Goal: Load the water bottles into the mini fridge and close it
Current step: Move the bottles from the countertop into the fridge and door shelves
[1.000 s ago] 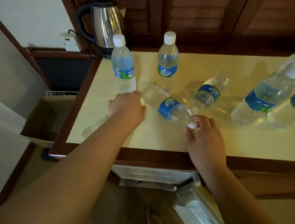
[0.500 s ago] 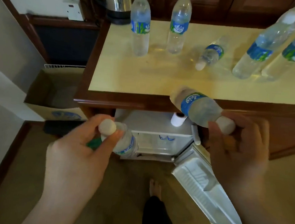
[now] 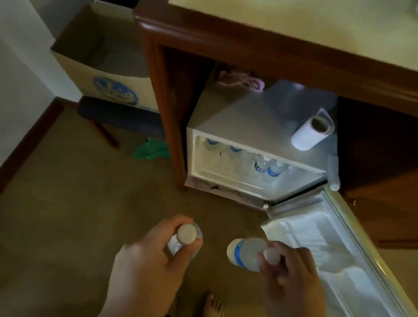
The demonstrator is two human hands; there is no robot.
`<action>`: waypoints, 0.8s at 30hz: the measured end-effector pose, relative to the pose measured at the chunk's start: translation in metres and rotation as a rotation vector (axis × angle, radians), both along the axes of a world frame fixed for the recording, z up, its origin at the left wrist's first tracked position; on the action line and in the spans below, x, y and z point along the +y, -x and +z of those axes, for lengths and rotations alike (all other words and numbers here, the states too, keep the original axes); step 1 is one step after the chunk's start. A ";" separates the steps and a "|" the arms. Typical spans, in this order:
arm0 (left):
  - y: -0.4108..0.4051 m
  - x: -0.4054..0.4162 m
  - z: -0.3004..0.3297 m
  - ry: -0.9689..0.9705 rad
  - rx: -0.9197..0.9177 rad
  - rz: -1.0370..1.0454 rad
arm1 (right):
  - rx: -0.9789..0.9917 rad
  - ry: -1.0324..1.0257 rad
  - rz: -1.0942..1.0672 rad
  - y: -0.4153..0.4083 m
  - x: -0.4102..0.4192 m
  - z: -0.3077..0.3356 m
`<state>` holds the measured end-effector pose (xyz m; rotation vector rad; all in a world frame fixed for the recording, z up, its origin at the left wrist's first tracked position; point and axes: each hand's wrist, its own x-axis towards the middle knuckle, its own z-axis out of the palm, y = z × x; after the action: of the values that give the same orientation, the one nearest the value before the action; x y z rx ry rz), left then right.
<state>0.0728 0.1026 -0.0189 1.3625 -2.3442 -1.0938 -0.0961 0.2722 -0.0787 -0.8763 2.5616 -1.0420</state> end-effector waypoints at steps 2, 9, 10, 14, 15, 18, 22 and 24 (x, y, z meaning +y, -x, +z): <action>0.007 0.003 -0.041 -0.032 0.001 0.019 | -0.025 -0.042 0.035 0.004 -0.003 -0.053; 0.033 0.017 -0.186 -0.149 0.020 0.095 | -0.061 -0.224 0.202 0.065 -0.049 -0.207; 0.034 0.020 -0.203 -0.149 0.030 0.109 | -0.027 -0.236 0.224 0.075 -0.057 -0.224; 0.038 0.027 -0.262 -0.181 0.074 0.150 | 0.103 -0.227 0.202 0.124 -0.097 -0.278; 0.038 0.026 -0.275 -0.184 0.070 0.144 | 0.130 -0.217 0.189 0.137 -0.108 -0.289; 0.038 0.020 -0.308 -0.189 0.083 0.153 | 0.237 -0.193 0.214 0.175 -0.142 -0.314; 0.049 0.005 -0.340 -0.161 0.049 0.168 | 0.422 -0.250 0.202 0.215 -0.179 -0.334; 0.055 -0.003 -0.353 -0.160 0.053 0.180 | 0.507 -0.291 0.194 0.227 -0.194 -0.342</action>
<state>0.0176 0.0991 -0.3715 1.5446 -2.0875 -1.2681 -0.3236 0.0786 -0.4211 -1.4105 2.8384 -0.4096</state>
